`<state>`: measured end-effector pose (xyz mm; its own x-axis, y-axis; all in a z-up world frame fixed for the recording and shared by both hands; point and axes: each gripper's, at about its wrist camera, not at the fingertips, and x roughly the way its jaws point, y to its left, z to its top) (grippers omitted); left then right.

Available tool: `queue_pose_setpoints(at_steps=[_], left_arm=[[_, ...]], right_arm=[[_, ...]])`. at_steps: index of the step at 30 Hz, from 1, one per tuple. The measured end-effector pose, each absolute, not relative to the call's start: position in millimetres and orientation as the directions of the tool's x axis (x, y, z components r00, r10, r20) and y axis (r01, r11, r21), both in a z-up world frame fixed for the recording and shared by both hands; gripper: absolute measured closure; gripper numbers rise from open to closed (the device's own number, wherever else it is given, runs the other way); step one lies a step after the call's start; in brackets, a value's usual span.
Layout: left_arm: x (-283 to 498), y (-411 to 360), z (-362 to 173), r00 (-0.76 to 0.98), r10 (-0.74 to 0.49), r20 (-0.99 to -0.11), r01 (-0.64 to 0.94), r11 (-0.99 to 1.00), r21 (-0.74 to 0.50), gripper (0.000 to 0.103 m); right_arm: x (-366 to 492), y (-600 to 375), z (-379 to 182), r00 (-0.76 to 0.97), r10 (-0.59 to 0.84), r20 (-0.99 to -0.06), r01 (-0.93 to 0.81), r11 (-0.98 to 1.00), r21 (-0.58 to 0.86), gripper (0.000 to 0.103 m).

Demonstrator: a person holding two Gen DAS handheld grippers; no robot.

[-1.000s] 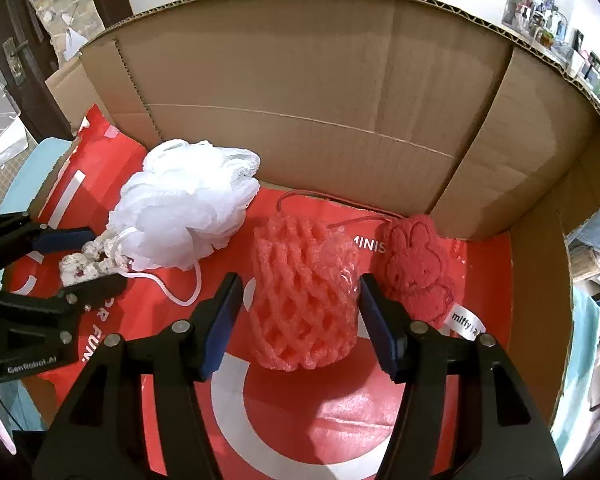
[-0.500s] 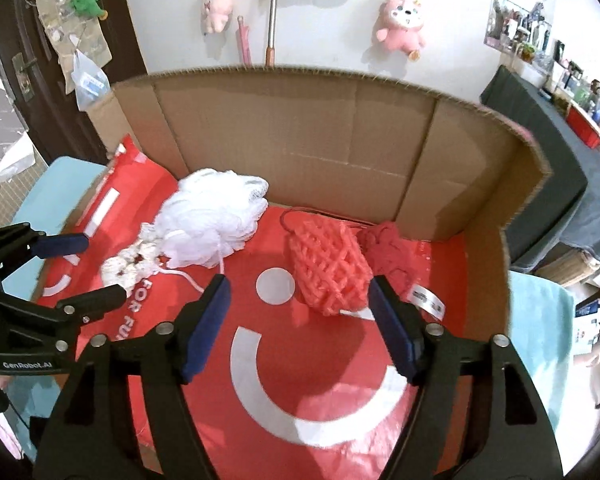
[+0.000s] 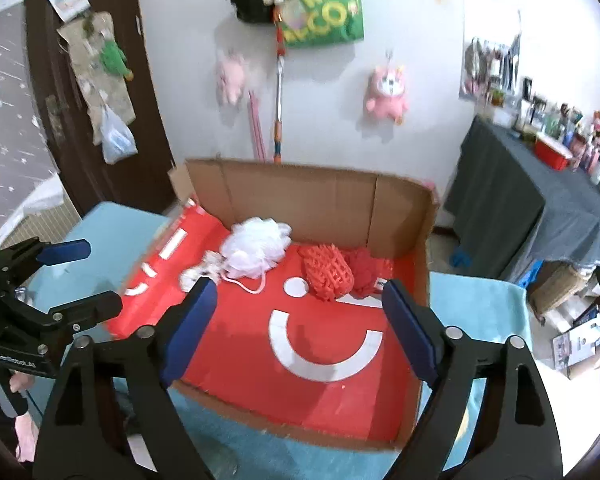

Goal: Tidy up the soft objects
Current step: 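Withdraw both grippers from the box toward the table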

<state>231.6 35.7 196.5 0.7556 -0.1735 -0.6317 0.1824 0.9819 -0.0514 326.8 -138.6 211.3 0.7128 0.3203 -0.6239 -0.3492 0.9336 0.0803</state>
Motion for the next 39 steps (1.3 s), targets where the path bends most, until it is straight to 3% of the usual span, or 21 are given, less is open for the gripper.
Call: queue_pose_setpoints(at_steps=[10, 19, 32, 39], left_arm=[[142.4, 20.6, 225.5, 0.857, -0.199, -0.475, 0.213, 0.977, -0.024, 0.000], [78.8, 17.5, 220.8, 0.907, -0.216, -0.361, 0.213, 0.976, -0.047, 0.000], [27.9, 4.2, 185.6, 0.916, -0.231, -0.329, 0.223, 0.973, -0.061, 0.000], [12.0, -7.9, 160.7, 0.922, -0.202, -0.329, 0.208, 0.978, -0.020, 0.000]], right_arm=[[229.6, -153.8, 243.6, 0.822, 0.297, -0.486, -0.321, 0.947, 0.037, 0.010], [156.3, -174.1, 244.7, 0.878, 0.272, -0.394, -0.281, 0.959, 0.037, 0.009], [62.4, -166.1, 206.9, 0.954, 0.123, -0.272, -0.143, 0.988, -0.056, 0.005], [39.1, -160.8, 183.7, 0.959, 0.111, -0.262, -0.127, 0.991, -0.047, 0.005]])
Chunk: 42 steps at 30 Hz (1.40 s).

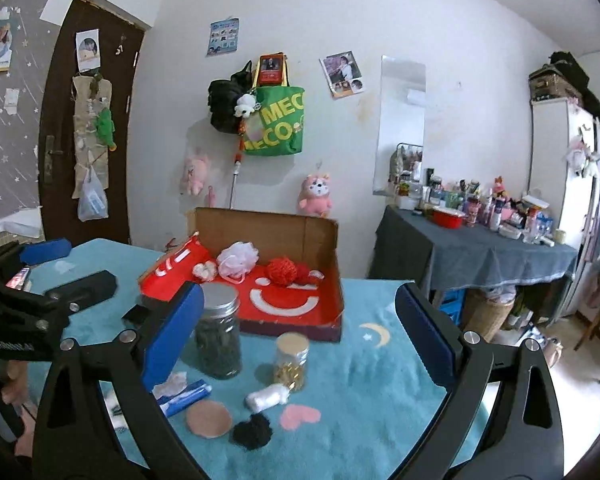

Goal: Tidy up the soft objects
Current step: 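Withdraw both grippers from the box toward the table, then grasp the white fluffy star scrunchie with left gripper while right grasps black fuzzy ball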

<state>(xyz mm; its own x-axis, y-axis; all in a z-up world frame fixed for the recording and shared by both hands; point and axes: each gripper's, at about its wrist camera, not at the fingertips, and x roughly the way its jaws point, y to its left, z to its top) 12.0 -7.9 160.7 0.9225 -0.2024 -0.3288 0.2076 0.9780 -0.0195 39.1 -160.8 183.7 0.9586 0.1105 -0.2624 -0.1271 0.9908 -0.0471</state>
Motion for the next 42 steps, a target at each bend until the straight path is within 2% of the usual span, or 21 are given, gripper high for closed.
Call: queue_pose_setpoints(at_steps=[5, 14, 26, 42], left_arm=[[9.6, -9.0, 137.4, 0.916, -0.195, -0.351, 0.198, 0.980, -0.027, 0.000], [18.4, -5.4, 87.7, 0.871, -0.187, -0.455, 0.174, 0.982, -0.071, 0.000], [26.4, 0.9, 50.2, 0.807, -0.181, -0.562, 0.151, 0.984, -0.099, 0.000], [25.2, 27.0, 23.3, 0.760, -0.135, -0.636, 0.100, 0.991, -0.090, 0.000]], right_arm=[[37.7, -164.0, 162.2, 0.947, 0.115, -0.301, -0.123, 0.992, -0.007, 0.005], [38.6, -162.8, 112.2, 0.927, 0.064, -0.369, -0.070, 0.998, -0.003, 0.005], [56.5, -160.4, 57.3, 0.847, 0.094, -0.523, -0.083, 0.996, 0.044, 0.005], [65.3, -158.5, 44.5, 0.821, 0.105, -0.561, -0.095, 0.994, 0.047, 0.005]])
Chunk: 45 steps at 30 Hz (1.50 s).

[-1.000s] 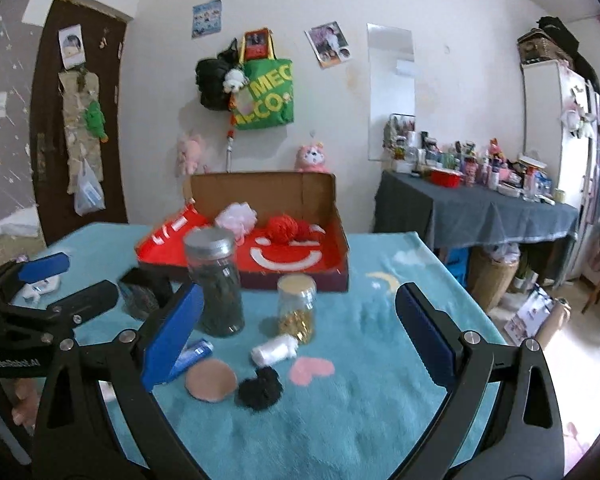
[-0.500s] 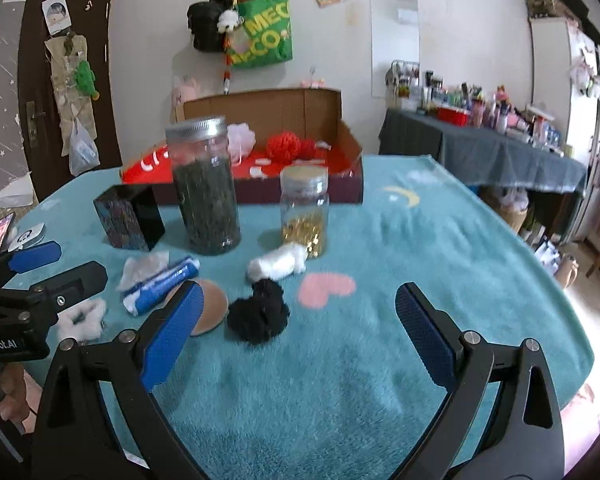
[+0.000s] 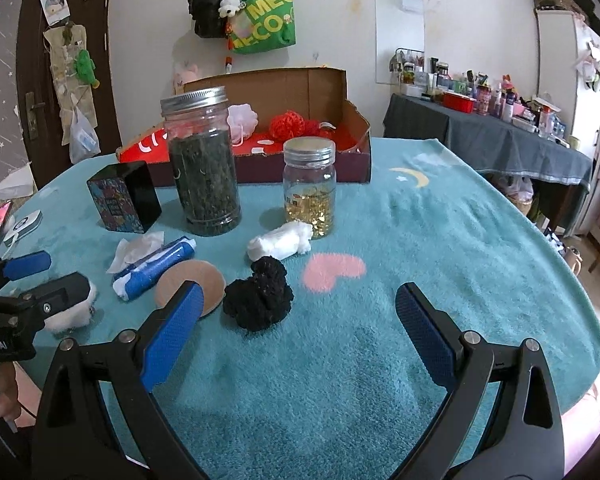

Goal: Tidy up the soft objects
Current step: 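Grasp the white fluffy star scrunchie with left gripper while right grasps black fuzzy ball, then lift both held items and carry them toward the red-lined box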

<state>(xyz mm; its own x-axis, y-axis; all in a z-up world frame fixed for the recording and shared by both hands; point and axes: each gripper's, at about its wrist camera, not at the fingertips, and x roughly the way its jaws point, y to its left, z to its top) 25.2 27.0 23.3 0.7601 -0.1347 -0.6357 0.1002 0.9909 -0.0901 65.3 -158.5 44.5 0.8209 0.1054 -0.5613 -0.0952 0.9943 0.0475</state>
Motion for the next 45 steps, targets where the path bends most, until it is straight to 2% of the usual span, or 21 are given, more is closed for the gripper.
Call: queue_pose_setpoints(at_steps=[7, 15, 18, 19, 20, 21, 22, 23, 26, 33, 45], left_arm=[[21.7, 37.8, 12.4, 0.737, -0.142, -0.661, 0.096, 0.990, -0.106, 0.000], [13.4, 30.1, 9.6, 0.740, -0.153, -0.655, 0.148, 0.987, -0.064, 0.001], [13.1, 27.9, 5.7, 0.747, -0.131, -0.651, 0.154, 0.988, -0.021, 0.009], [13.0, 27.3, 5.0, 0.753, -0.127, -0.646, 0.159, 0.987, -0.009, 0.012], [11.8, 26.1, 5.1, 0.757, -0.134, -0.640, 0.171, 0.985, -0.004, 0.023], [12.3, 25.2, 6.8, 0.758, -0.146, -0.636, 0.186, 0.983, -0.004, 0.040], [13.9, 24.4, 8.9, 0.758, -0.149, -0.635, 0.189, 0.982, -0.005, 0.043], [16.7, 23.2, 10.2, 0.755, -0.151, -0.638, 0.191, 0.982, -0.007, 0.043], [24.1, 19.9, 16.7, 0.758, -0.179, -0.627, 0.208, 0.978, -0.028, 0.044], [37.6, -0.6, 38.9, 0.783, -0.247, -0.571, 0.285, 0.958, -0.025, 0.044], [62.5, -16.3, 45.3, 0.749, -0.308, -0.586, 0.343, 0.938, -0.056, 0.044]], right_arm=[[68.9, -158.0, 38.5, 0.807, 0.123, -0.577, -0.107, 0.992, 0.061, 0.005], [75.1, -155.7, 35.8, 0.799, 0.144, -0.583, -0.128, 0.989, 0.069, 0.005], [77.6, -157.2, 35.9, 0.799, 0.158, -0.581, -0.137, 0.987, 0.080, 0.005], [78.5, -158.2, 35.6, 0.799, 0.163, -0.579, -0.140, 0.987, 0.085, 0.008], [79.9, -157.9, 34.7, 0.795, 0.176, -0.581, -0.152, 0.984, 0.091, 0.018], [81.4, -157.2, 33.2, 0.787, 0.189, -0.587, -0.166, 0.982, 0.095, 0.026], [82.7, -156.3, 31.5, 0.779, 0.201, -0.594, -0.176, 0.979, 0.100, 0.049], [86.1, -155.6, 28.0, 0.757, 0.230, -0.611, -0.198, 0.973, 0.120, 0.067], [87.4, -158.6, 26.0, 0.741, 0.289, -0.606, -0.225, 0.957, 0.181, 0.073], [77.7, -153.6, 47.2, 0.781, 0.307, -0.544, -0.269, 0.951, 0.151, 0.075], [87.4, -143.9, 54.1, 0.759, 0.369, -0.537, -0.325, 0.929, 0.178, 0.075]])
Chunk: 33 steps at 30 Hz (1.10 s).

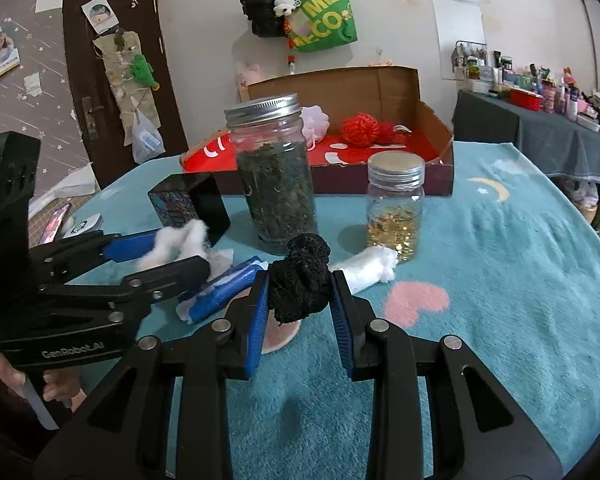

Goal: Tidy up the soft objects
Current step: 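Lift both held items and carry them toward the red-lined box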

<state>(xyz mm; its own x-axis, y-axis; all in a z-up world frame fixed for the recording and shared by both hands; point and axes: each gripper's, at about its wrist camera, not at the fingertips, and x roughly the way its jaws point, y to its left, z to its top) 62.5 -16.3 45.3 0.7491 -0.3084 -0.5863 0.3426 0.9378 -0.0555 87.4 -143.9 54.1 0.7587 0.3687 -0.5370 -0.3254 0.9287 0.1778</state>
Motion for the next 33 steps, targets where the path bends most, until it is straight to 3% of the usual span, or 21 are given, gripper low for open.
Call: queue_pose_setpoints(at_steps=[15, 33], left_arm=[[70.3, -12.0, 45.4, 0.734, -0.325, -0.596, 0.348, 0.934, -0.080, 0.044], [62.8, 40.5, 43.0, 0.738, -0.259, -0.623, 0.247, 0.963, -0.108, 0.044]], right_arm=[[94.8, -147.2, 52.7, 0.741, 0.392, -0.545, -0.329, 0.920, 0.215, 0.075], [94.3, -178.0, 47.7, 0.747, 0.351, -0.565, -0.257, 0.936, 0.241, 0.075]])
